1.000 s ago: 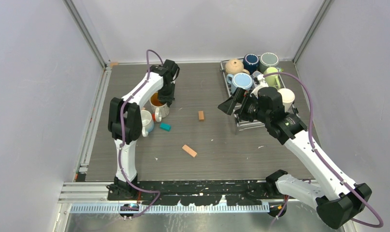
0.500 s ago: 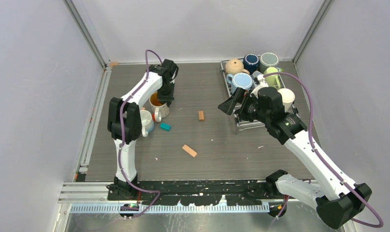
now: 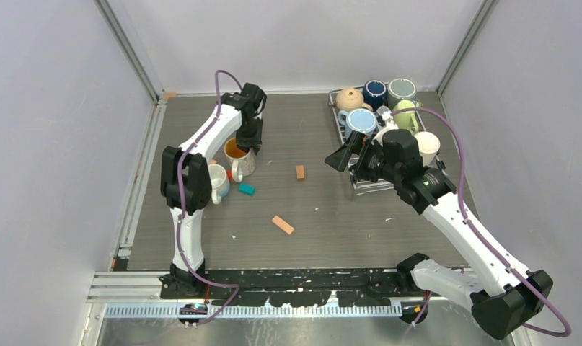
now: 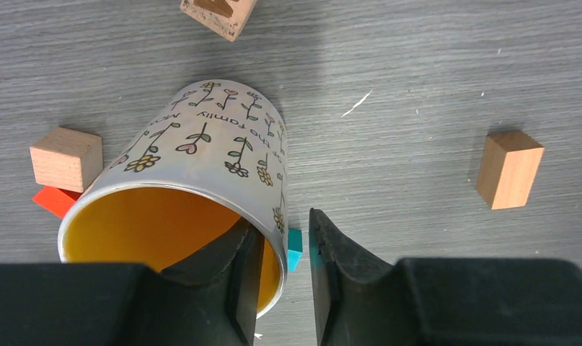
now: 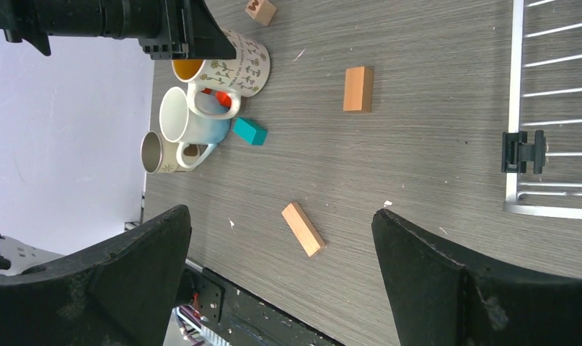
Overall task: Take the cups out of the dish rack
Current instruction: Place the cup at the center of the board, then move the cup to the dish rack.
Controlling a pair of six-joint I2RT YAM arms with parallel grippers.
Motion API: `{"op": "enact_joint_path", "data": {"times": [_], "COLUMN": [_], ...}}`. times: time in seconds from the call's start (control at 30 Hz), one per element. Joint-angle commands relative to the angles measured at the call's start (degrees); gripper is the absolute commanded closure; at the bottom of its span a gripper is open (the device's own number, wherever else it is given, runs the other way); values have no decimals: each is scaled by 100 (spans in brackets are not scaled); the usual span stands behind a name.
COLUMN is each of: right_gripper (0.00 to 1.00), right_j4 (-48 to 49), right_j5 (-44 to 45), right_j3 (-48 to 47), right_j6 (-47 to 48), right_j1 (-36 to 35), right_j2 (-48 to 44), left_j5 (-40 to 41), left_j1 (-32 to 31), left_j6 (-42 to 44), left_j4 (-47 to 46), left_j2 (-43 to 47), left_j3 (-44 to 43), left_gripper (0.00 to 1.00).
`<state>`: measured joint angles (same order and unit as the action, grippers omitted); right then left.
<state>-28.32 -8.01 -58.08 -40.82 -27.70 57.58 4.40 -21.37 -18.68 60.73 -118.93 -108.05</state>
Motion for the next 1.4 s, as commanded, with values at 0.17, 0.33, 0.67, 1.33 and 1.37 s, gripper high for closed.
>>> {"op": "enact_joint_path", "data": {"times": [0.17, 0.33, 0.67, 1.33, 1.37], "right_gripper": [0, 0, 0, 0, 0], "right_j4": [31, -6, -318, -1518, -1554], "right_j5": [104, 157, 457, 2285, 2240], "right_j3": [-215, -251, -550, -1763, -1778], "right_j6": [87, 92, 176, 639, 641], "right_j1": [-24, -23, -22, 1201, 1521], "right_j2": [-24, -3, 99, 1148, 1171], "left_j5": [-138, -236, -648, -1692, -1743], "left_j1": [-8, -17, -81, -1149, -1150], "left_j6": [13, 18, -106, -289, -278], "left_j4": [97, 88, -316, -1418, -1460], "left_j2": [263, 609, 1930, 4059, 4074], "left_j3": [-410, -387, 499, 2794, 2853], "left_gripper": [55, 36, 0, 0, 0]}}
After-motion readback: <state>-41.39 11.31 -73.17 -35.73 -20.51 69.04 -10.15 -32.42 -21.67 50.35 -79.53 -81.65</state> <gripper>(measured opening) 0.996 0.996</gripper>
